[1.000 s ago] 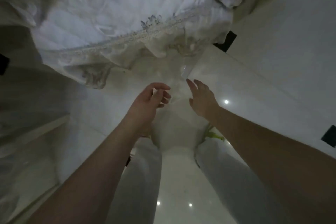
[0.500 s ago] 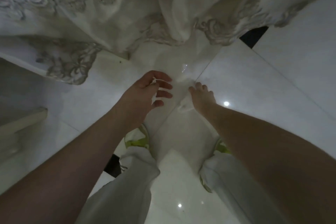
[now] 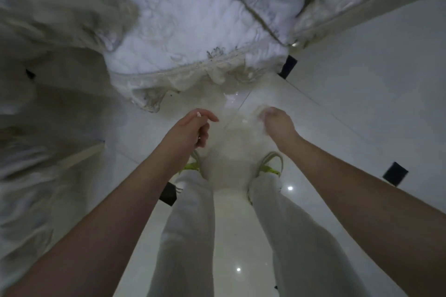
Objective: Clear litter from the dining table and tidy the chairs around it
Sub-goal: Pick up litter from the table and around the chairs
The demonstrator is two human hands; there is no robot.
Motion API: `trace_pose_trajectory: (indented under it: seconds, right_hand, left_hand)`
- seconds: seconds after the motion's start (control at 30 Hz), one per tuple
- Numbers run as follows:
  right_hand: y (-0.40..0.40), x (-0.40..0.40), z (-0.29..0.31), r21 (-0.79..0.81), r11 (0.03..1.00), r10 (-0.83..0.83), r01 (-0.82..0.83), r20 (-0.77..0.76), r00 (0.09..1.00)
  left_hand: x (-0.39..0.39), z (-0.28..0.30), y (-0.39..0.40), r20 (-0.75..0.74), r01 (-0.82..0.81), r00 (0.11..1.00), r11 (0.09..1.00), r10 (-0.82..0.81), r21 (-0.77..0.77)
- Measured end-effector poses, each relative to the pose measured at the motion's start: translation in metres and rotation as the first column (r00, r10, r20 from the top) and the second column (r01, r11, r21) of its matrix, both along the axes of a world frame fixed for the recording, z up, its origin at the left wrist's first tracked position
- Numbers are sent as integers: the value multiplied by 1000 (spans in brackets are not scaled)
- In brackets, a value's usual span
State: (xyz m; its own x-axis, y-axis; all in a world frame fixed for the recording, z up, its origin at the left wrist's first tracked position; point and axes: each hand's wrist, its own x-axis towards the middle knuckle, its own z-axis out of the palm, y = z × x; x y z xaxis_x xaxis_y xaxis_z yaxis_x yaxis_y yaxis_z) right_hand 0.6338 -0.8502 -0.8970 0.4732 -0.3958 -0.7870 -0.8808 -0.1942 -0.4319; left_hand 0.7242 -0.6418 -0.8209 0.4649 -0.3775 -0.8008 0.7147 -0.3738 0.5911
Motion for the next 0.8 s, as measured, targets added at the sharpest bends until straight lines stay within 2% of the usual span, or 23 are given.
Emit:
trace_pose_trajectory:
  seconds: [0.07, 0.1, 0.13, 0.17, 0.2, 0.23, 0.33, 0.4, 0.5, 0.6, 0.7, 0.8]
  right_hand:
    - [-1, 5, 68, 151, 978, -147, 145, 1, 989]
    - [-2, 8, 102, 246, 933, -269, 263, -10, 963]
    - [-3, 11, 136, 367, 836, -426, 407, -34, 904]
    - [-6, 15, 167, 472, 741, -517, 478, -53, 854]
    - [-9, 17, 197, 543, 698, -535, 467, -39, 844]
    - [-12, 18, 224, 580, 706, -498, 406, -2, 867]
    - [-16, 22, 297, 609, 765, -387, 208, 177, 905]
    - [-14, 23, 336, 593, 786, -390, 172, 261, 883]
    - [-8, 19, 391, 551, 789, -498, 272, 315, 808]
    - [-7, 9, 438, 576, 721, -641, 385, 344, 686]
    - [-11, -9, 481, 608, 683, -703, 405, 396, 590]
    - [-20, -31, 518, 574, 672, -738, 468, 461, 493]
  left_hand:
    - [3, 44, -2, 31, 27, 999, 1000, -28, 8]
    - [4, 66, -2, 55, 36, 998, 999, -37, 17]
    - [7, 88, -3, 79, 33, 996, 999, -35, 22]
    - [11, 108, -4, 98, 21, 995, 1000, -22, 19]
    - [15, 129, -5, 114, 7, 993, 1000, -8, 7]
    - [19, 151, -8, 131, 2, 991, 1000, 0, -13]
    - [31, 217, -18, 198, 25, 980, 995, -4, -100]
    - [41, 262, -29, 247, 52, 969, 986, -12, -157]
    - [48, 322, -42, 290, 105, 957, 964, -31, -243]
    - [46, 376, -53, 326, 159, 944, 936, -51, -314]
    - [35, 417, -67, 345, 196, 937, 908, -62, -369]
    - [25, 448, -89, 374, 274, 919, 886, -126, -373]
